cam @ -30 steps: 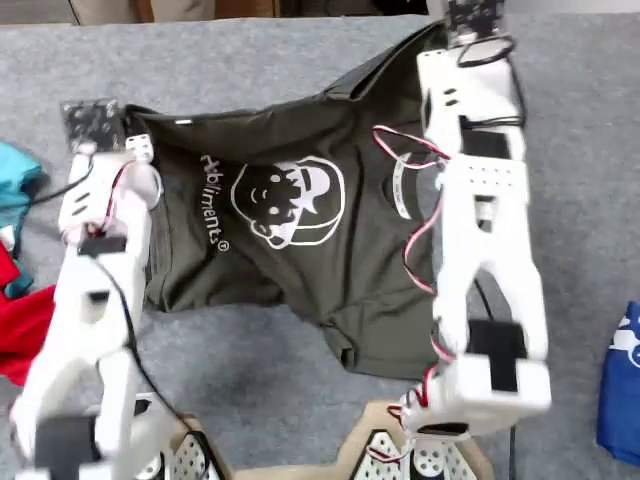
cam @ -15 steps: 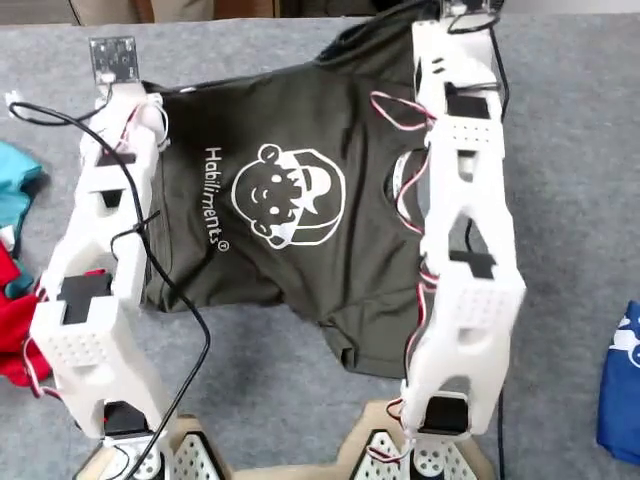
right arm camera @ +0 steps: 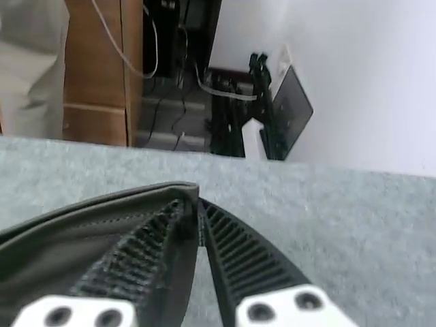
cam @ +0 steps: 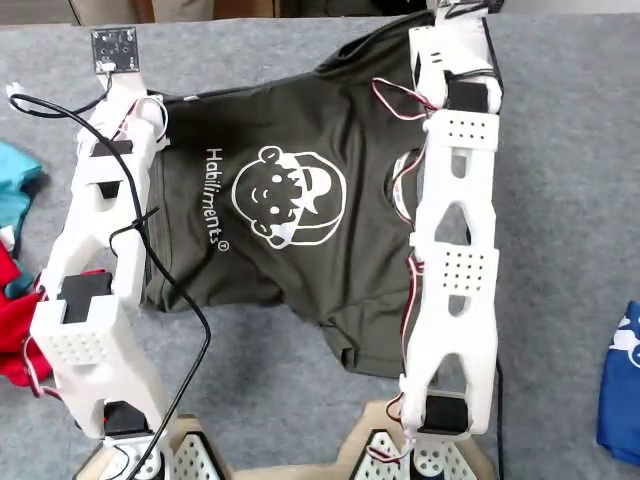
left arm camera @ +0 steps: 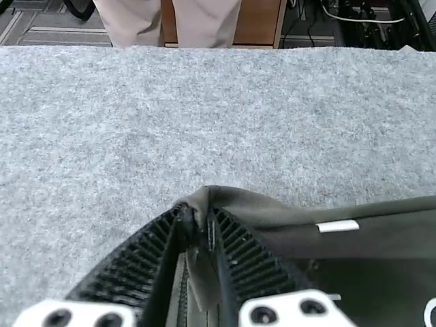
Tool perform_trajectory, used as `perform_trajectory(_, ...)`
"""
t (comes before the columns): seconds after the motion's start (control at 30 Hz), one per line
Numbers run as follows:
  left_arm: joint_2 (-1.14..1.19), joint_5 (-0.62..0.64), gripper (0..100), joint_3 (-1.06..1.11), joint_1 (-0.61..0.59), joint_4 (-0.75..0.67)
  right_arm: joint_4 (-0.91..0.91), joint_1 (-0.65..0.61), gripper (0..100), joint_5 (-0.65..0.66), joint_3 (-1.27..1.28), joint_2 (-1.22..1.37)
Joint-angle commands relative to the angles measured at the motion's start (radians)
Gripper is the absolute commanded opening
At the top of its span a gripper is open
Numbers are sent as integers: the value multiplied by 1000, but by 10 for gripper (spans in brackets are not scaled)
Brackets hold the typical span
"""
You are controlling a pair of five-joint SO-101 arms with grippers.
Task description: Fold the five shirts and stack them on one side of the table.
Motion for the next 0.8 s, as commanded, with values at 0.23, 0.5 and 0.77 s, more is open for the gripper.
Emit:
perform_trajectory(0.23, -19, -5, 19, -117, 28, 404, 542, -27, 6, 138, -240, -39)
perform_trajectory(0.5, -12, -5, 19, -218, 25, 608, 652, -22, 6, 138, -229, -70)
perform_trajectory(0.77, -10, -5, 19, -216, 23, 612, 652, 12, 6, 138, -231, -12)
